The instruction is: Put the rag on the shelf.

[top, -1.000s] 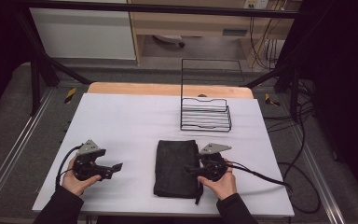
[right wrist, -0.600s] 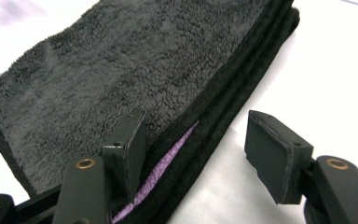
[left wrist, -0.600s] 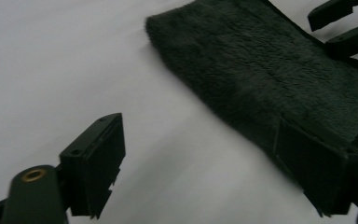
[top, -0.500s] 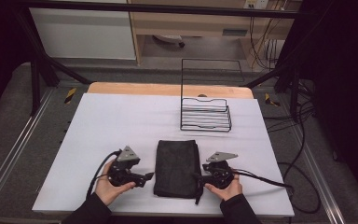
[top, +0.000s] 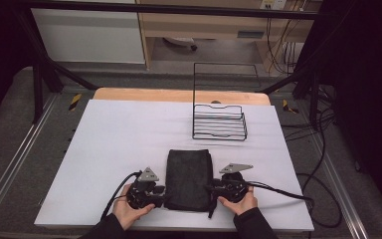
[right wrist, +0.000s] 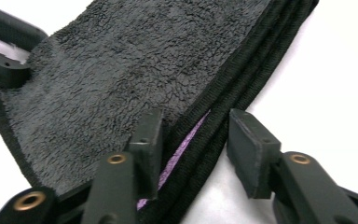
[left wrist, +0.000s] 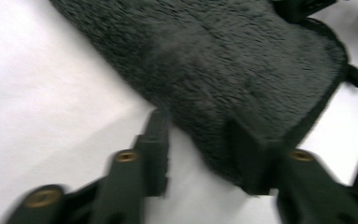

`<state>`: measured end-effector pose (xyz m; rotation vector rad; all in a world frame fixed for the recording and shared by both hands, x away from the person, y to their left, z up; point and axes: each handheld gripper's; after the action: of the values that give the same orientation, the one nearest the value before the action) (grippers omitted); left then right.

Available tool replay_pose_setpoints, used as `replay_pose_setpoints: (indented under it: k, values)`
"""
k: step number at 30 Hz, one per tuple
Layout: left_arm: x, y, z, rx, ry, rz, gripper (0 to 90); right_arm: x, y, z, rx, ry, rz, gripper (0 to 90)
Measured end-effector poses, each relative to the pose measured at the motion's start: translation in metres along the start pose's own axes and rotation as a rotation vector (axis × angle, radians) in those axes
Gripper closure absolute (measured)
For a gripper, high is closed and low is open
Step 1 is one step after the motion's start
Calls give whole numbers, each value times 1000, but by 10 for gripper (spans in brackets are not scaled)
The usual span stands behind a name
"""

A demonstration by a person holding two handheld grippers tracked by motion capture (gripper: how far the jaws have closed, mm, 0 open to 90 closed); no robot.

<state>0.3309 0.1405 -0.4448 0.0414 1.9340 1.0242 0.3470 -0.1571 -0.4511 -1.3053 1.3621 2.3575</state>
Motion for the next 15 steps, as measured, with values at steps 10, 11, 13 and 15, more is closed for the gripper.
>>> replay_pose_setpoints:
  k: [10, 11, 13, 15]
  values:
    - [-2, 1, -5, 12, 60, 21, 855, -3, -2, -1, -50, -24, 5, 762]
    - [-2, 2, -4, 14, 58, 24, 861, -3, -2, -1, -53, -27, 8, 766]
    - [-2, 4, -4, 12, 56, 28, 868, -4, -2, -1, -59, -26, 5, 771]
    - [-2, 7, -4, 13, 59, 33, 872, -5, -2, 0, -56, -24, 8, 775]
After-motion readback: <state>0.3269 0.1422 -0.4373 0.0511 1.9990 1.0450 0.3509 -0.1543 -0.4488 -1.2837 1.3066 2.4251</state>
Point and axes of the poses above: each handheld gripper's, and its own axes: y roughly backward along the jaws, x roughly out of its underside, z roughly to its left, and after that the axes turned 4 degrees about -z, right-handed
